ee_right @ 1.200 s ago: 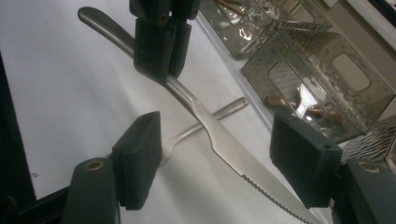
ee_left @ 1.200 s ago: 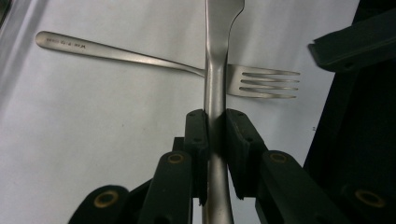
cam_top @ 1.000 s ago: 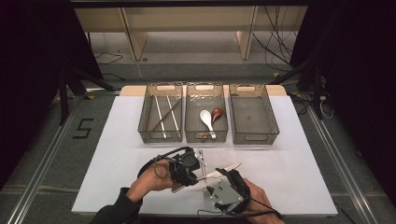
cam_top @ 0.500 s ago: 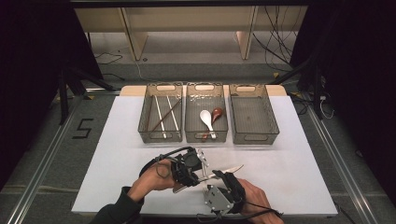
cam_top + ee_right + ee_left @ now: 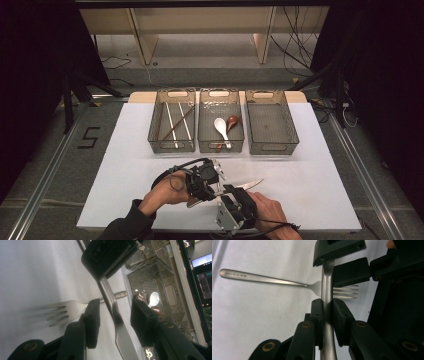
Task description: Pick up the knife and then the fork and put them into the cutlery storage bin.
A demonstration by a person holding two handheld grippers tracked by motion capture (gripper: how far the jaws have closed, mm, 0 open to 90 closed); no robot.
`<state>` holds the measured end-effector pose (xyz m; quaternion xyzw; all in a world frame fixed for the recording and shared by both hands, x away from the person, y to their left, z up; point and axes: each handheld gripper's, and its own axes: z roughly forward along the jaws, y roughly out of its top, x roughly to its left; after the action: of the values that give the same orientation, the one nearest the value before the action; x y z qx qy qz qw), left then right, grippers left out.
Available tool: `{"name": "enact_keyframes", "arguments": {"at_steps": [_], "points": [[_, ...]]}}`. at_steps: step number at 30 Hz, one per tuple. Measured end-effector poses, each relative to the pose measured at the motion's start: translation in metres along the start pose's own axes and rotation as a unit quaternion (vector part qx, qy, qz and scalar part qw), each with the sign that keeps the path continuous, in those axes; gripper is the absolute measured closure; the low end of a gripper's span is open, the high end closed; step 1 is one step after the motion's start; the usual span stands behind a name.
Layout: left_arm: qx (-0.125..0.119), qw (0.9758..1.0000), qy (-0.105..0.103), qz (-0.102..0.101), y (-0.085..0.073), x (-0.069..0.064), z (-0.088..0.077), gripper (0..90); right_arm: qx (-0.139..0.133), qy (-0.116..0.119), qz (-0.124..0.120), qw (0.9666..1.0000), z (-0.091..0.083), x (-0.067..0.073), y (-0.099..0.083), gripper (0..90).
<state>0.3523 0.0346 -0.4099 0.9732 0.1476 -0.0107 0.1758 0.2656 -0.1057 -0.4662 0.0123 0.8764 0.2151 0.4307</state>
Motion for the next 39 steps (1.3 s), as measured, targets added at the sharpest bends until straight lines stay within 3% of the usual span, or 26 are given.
{"name": "enact_keyframes", "arguments": {"at_steps": [3, 12, 22, 29, 31, 34, 39], "points": [[0.001, 1.0, -0.001, 0.001, 0.001, -0.001, 0.0, 78.9, -0.003, -0.003, -0.018, 0.9998, 0.002, 0.001, 0.0, 64.7], [0.001, 1.0, -0.006, 0.002, 0.001, -0.001, 0.0, 78.8, 0.005, -0.008, -0.033, 0.9994, 0.003, 0.004, 0.001, 73.9], [-0.01, 0.9999, -0.014, -0.001, 0.001, -0.001, -0.005, 78.6, -0.002, -0.003, -0.083, 0.9965, 0.002, 0.005, 0.0, 81.5], [-0.022, 0.9996, -0.017, -0.007, 0.0, -0.001, -0.007, 77.6, 0.001, -0.001, -0.086, 0.9963, 0.0, 0.003, -0.001, 82.4], [-0.026, 0.9996, -0.01, -0.012, 0.0, 0.001, -0.009, 75.4, 0.002, 0.002, -0.079, 0.9968, -0.001, 0.002, -0.001, 82.6], [-0.042, 0.9989, -0.004, -0.021, -0.004, 0.007, -0.017, 65.5, 0.007, 0.007, -0.086, 0.9963, 0.0, 0.0, -0.002, 83.0], [-0.07, 0.9963, 0.01, -0.048, -0.015, 0.018, -0.032, 56.0, 0.015, 0.012, -0.083, 0.9964, 0.0, -0.001, -0.005, 83.4]]}}
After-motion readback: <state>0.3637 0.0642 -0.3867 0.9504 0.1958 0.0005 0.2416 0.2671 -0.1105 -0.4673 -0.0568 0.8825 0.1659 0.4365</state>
